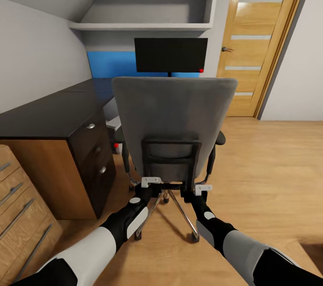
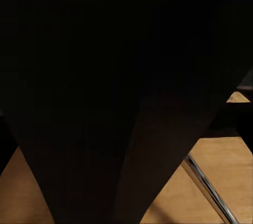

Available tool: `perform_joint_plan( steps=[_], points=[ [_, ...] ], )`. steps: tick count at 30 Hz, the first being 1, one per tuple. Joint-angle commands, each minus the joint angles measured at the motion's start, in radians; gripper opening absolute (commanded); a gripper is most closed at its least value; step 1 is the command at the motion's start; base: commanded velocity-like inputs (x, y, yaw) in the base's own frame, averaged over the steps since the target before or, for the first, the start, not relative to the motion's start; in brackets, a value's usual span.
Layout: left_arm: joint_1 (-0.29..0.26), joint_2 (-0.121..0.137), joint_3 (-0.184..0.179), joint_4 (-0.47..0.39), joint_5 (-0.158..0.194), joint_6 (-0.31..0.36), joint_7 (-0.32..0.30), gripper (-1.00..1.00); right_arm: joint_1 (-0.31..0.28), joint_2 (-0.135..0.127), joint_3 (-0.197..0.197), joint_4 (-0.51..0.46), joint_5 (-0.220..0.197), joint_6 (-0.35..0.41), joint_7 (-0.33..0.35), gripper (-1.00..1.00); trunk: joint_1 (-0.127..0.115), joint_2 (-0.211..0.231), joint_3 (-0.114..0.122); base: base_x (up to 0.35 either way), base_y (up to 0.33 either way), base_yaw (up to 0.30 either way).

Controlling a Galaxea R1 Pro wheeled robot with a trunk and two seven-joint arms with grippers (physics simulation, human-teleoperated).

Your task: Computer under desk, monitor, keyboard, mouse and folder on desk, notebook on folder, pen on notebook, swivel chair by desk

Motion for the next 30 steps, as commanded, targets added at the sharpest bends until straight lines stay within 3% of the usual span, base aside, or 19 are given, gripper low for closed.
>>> perform_joint_plan(
  steps=[1,30],
  points=[
    [-0.002,0.001,-0.006,-0.003,-0.001,-0.001,0.008,1.00,-0.001,0.000,0.008,0.000,-0.003,-0.002,-0.007,1.00,0.000,0.000,-0.001,0.322,0.000,0.000],
    [-0.002,-0.003,-0.009,0.004,-0.001,0.000,0.011,1.00,-0.001,0.000,0.008,0.000,-0.003,-0.002,-0.009,1.00,0.000,0.000,-0.001,0.322,0.000,0.000]
  ],
)
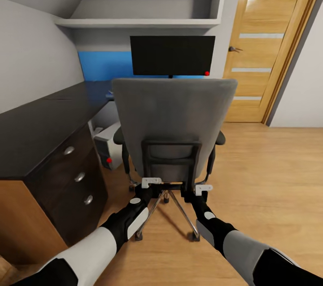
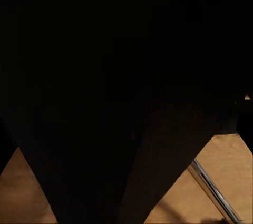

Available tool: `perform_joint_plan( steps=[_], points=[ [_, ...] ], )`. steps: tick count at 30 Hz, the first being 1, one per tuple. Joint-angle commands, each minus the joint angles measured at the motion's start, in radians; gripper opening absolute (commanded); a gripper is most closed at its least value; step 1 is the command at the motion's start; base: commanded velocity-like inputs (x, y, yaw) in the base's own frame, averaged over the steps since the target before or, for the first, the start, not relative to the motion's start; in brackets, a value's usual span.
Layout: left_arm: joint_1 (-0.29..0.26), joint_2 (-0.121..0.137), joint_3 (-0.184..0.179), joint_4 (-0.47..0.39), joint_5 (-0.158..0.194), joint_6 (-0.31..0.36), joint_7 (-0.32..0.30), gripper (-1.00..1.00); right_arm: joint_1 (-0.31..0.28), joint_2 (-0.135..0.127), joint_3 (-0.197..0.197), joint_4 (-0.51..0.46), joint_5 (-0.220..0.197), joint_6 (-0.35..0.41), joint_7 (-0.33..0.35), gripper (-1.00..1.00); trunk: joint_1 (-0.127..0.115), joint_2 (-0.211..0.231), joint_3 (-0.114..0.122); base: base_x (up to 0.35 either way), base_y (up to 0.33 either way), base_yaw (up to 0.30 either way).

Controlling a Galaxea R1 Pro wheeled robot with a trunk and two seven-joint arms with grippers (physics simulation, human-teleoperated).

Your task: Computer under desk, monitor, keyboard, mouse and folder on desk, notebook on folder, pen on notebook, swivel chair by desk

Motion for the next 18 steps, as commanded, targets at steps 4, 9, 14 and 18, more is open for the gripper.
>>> perform_joint_plan(
  steps=[4,9,14,18],
  points=[
    [-0.002,-0.001,-0.007,0.003,-0.002,0.000,0.010,1.00,-0.001,0.000,0.012,0.000,0.000,-0.002,-0.007,1.00,0.000,0.000,-0.001,0.322,-0.007,0.000],
    [-0.002,-0.001,-0.011,0.009,-0.002,0.001,0.010,1.00,-0.001,0.000,0.011,0.000,0.000,-0.002,-0.009,1.00,0.000,0.000,-0.001,0.322,-0.062,0.000],
    [-0.002,-0.001,-0.011,0.011,-0.002,0.001,0.010,1.00,-0.001,0.000,0.011,0.000,0.000,-0.002,-0.009,1.00,0.000,0.000,-0.001,0.322,-0.071,0.000],
    [-0.002,-0.001,-0.012,0.012,-0.002,0.001,0.008,1.00,-0.001,-0.001,0.011,0.000,0.000,-0.002,-0.009,1.00,0.000,0.000,-0.001,0.322,-0.072,0.000]
  ],
)
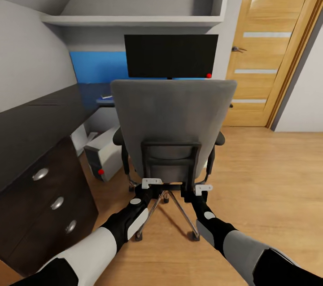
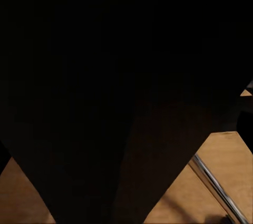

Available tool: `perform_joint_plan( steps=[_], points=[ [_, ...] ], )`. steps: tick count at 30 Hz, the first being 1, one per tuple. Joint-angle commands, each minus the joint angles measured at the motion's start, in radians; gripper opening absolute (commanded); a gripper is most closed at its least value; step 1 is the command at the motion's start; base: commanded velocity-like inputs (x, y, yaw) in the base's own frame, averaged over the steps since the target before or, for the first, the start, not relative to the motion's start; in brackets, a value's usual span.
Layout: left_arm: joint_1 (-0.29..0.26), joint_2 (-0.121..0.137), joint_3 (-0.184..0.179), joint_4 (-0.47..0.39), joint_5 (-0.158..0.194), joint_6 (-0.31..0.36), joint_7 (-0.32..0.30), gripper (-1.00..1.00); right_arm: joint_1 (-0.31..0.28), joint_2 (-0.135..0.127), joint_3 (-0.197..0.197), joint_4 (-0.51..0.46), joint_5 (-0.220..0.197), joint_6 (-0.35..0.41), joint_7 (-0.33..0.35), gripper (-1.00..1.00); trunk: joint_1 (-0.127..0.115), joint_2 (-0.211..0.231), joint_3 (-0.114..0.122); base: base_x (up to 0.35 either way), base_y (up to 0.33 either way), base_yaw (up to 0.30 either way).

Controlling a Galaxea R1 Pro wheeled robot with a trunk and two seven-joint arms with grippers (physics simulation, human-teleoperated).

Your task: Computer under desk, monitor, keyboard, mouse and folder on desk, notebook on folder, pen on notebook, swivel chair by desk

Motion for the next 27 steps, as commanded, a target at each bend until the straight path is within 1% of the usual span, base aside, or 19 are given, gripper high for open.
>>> perform_joint_plan(
  steps=[1,9,24,27],
  points=[
    [-0.001,0.000,-0.007,0.001,0.010,0.000,0.007,1.00,-0.001,0.000,0.009,0.000,-0.003,-0.002,-0.007,1.00,0.001,0.000,-0.001,0.322,-0.072,0.000],
    [-0.001,0.000,-0.006,0.001,0.010,0.000,0.006,1.00,-0.001,0.000,0.009,0.000,-0.003,-0.002,-0.009,1.00,0.001,0.000,-0.001,0.322,-0.072,0.000],
    [-0.001,0.000,-0.006,0.001,0.010,0.000,0.001,1.00,-0.001,0.000,0.009,0.000,-0.003,-0.002,-0.007,1.00,0.001,0.000,-0.001,0.321,-0.004,0.000],
    [-0.001,0.000,-0.006,0.001,0.010,0.000,0.002,1.00,-0.001,0.001,0.010,0.000,-0.002,-0.002,-0.007,1.00,0.001,0.000,-0.001,0.245,0.000,0.000]
  ],
)
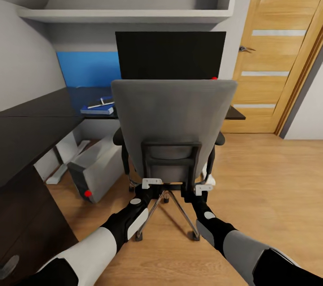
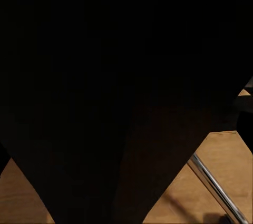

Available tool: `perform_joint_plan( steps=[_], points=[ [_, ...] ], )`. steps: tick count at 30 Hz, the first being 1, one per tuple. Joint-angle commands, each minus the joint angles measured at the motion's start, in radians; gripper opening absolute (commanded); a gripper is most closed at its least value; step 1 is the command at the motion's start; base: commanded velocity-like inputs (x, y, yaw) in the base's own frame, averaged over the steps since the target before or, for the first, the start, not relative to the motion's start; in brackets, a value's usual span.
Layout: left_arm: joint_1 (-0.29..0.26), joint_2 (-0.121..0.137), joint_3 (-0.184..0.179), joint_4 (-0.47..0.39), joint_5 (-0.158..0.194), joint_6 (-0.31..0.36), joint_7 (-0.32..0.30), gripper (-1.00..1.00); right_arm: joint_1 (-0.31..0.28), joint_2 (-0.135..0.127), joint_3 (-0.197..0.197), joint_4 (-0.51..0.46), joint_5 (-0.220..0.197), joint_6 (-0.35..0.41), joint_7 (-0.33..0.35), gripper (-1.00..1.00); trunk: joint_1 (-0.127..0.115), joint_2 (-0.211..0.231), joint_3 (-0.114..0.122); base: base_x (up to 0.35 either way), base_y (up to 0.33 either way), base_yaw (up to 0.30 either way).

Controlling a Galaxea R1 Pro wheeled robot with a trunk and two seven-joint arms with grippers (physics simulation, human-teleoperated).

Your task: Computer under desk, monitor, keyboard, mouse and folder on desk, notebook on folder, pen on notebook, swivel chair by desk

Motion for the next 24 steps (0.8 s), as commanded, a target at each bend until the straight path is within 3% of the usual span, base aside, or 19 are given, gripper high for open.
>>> perform_joint_plan(
  steps=[1,15,24],
  points=[
    [-0.001,0.000,-0.006,0.001,0.010,0.000,0.007,1.00,-0.001,0.000,0.014,0.000,0.000,-0.002,-0.007,1.00,0.000,0.000,-0.001,0.170,0.000,0.000],
    [-0.001,0.001,-0.006,0.001,0.010,-0.002,0.006,1.00,-0.001,0.000,0.014,0.000,0.000,-0.002,-0.006,1.00,0.000,0.000,-0.001,0.142,0.000,0.000],
    [-0.001,0.001,-0.006,0.001,0.010,-0.002,0.006,1.00,-0.001,0.000,0.014,0.000,0.000,-0.002,-0.006,1.00,0.000,0.000,-0.001,-0.228,0.000,0.000]
  ],
)
